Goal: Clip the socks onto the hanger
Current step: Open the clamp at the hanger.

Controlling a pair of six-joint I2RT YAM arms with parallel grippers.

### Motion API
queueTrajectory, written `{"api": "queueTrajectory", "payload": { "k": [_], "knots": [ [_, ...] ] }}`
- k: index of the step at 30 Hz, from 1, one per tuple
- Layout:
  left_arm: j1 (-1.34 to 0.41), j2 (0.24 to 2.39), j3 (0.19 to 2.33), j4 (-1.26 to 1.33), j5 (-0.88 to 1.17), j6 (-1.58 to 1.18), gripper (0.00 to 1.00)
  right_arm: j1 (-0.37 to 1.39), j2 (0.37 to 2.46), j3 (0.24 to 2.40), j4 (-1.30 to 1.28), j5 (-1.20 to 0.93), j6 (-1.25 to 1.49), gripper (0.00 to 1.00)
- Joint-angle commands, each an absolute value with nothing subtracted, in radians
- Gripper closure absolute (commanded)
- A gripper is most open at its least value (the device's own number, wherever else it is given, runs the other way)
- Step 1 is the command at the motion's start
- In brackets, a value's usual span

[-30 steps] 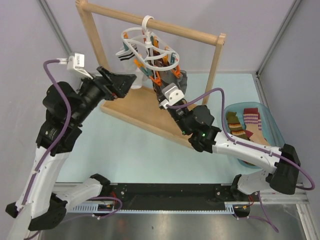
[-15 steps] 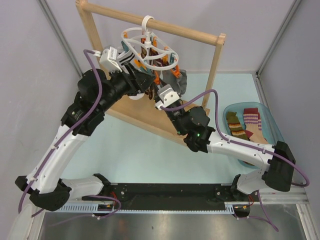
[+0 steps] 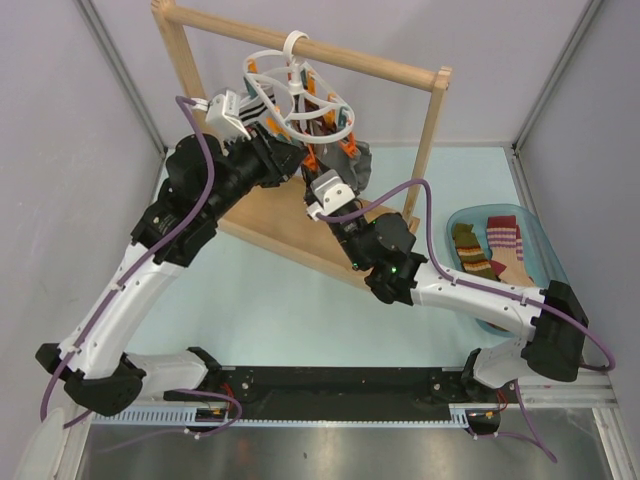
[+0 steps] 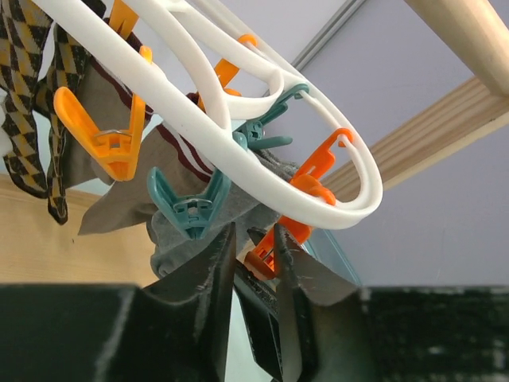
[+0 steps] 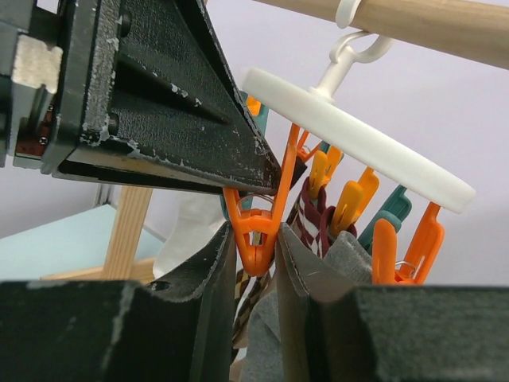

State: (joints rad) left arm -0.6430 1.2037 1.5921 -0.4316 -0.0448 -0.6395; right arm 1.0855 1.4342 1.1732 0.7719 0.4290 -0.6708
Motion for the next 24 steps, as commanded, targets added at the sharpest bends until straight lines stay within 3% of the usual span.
{"api": "queueTrajectory", "payload": {
  "k": [1,4,11,24],
  "knots": [
    [-0.649,1.209,1.635,-0.410,-0.084,-0.623,0.74,1.083,1.414,1.218,0.767,0.410,-0.632,0.76],
    [-0.649,1.210,1.635,-0.410,-0.107,-0.598,0.77,1.063,1.388,1.218,0.712,0.381,-0.568,0.71],
    [-0.647,1.223,1.634,-0.361,-0.127,-0.523,0.77,0.983,1.319,1.218,0.568,0.224,-0.396,0.49],
    [-0.624,1.243,1.628,-0.308,-0.075,-0.468,0.73,0.838,1.322,1.219,0.551,-0.039,-0.206,0.38]
  ]
}}
